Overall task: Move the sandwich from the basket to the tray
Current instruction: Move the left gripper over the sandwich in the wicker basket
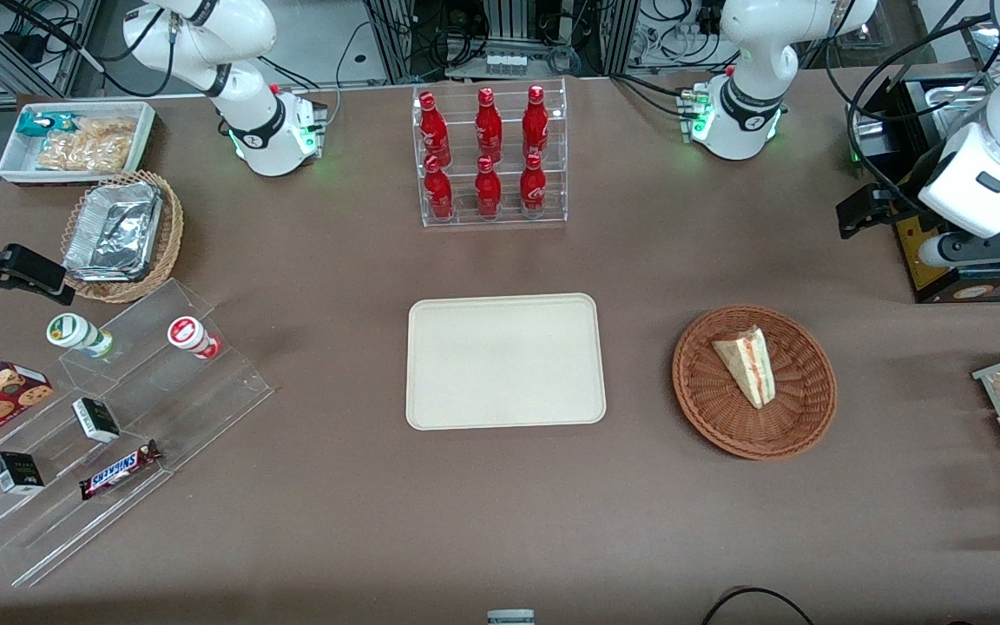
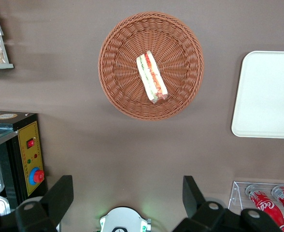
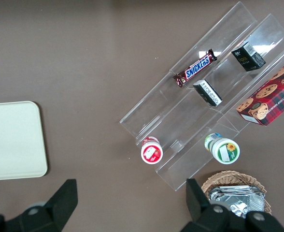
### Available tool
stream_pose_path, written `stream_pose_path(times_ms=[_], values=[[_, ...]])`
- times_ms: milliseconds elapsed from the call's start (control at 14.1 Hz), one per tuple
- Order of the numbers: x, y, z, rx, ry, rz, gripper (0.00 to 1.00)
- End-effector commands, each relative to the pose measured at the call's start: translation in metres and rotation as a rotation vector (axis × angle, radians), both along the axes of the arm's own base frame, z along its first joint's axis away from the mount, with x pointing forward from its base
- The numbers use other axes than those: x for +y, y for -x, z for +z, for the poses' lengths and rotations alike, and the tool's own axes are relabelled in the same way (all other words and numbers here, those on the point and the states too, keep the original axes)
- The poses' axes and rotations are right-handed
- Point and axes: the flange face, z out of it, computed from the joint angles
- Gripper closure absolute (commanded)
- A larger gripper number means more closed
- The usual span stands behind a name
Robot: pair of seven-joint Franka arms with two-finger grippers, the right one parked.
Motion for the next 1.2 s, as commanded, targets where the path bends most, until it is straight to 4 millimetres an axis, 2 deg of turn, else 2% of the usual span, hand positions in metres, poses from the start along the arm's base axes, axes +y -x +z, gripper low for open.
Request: stream_pose_path(times_ms=[0,141,212,424,495,566,778,990,1131], values=[[0.004,-0.004,0.004,-0.012,0.015,-0.039,0.0],[0.006,-0.007,-0.001,-0.003,0.018,-0.039,0.0],[0.01,-0.017,-0.018,0.026,0.02,-0.036,0.0],[0.018,-0.052,-0.088,0.112,0.033,-0.002,0.0],[0.03,-0.066,-0.115,0.126,0.028,0.035,0.0],[0.034,-0.074,-0.143,0.129,0.03,0.05,0.0],[0.029,-0.075,-0.215,0.094,0.025,0.109,0.0],[0.02,-0.077,-0.272,0.1,0.005,0.292,0.0],[0.017,-0.081,-0.302,0.12,-0.001,0.349,0.0]])
